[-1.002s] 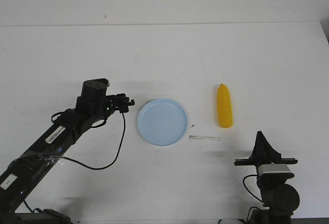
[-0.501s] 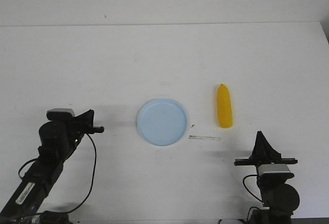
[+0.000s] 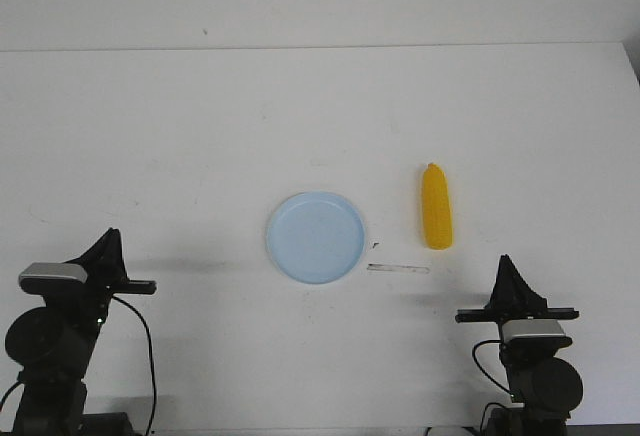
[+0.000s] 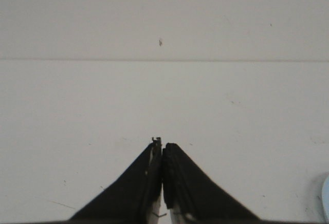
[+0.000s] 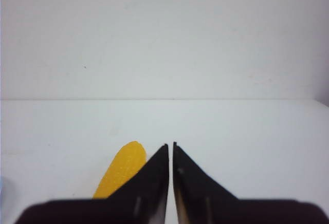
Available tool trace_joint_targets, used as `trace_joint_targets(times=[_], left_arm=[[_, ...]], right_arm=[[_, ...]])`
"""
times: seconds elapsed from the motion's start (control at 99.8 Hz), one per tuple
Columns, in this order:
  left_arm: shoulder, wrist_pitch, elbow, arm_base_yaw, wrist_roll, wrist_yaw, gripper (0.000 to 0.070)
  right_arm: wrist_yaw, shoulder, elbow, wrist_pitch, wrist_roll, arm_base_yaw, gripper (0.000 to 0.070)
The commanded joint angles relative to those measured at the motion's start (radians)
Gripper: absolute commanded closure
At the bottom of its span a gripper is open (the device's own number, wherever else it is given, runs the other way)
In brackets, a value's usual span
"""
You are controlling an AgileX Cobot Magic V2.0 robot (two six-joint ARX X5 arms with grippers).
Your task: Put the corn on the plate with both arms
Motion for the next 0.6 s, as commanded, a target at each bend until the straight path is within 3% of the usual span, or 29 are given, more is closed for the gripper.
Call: trace_joint_targets(times=[0.0,0.411,0.591], left_arm=[[-0.022,0.003,0.000,0.007,0.015,0.001,0.0699],[-0.135,0.047,-0.065,0.010,0.009,0.001,0.0699],[-0.148,0.045,-0.089,0.004,-0.093,0.001,0.0699]], right_arm=[[0.000,0.002,-0.001,0.009,-0.005,0.003,0.0687],[0.000,0.002,-0.001,0.009,-0.005,0.003,0.0687],[0.000,0.002,-0.001,0.009,-0.005,0.003,0.0687]])
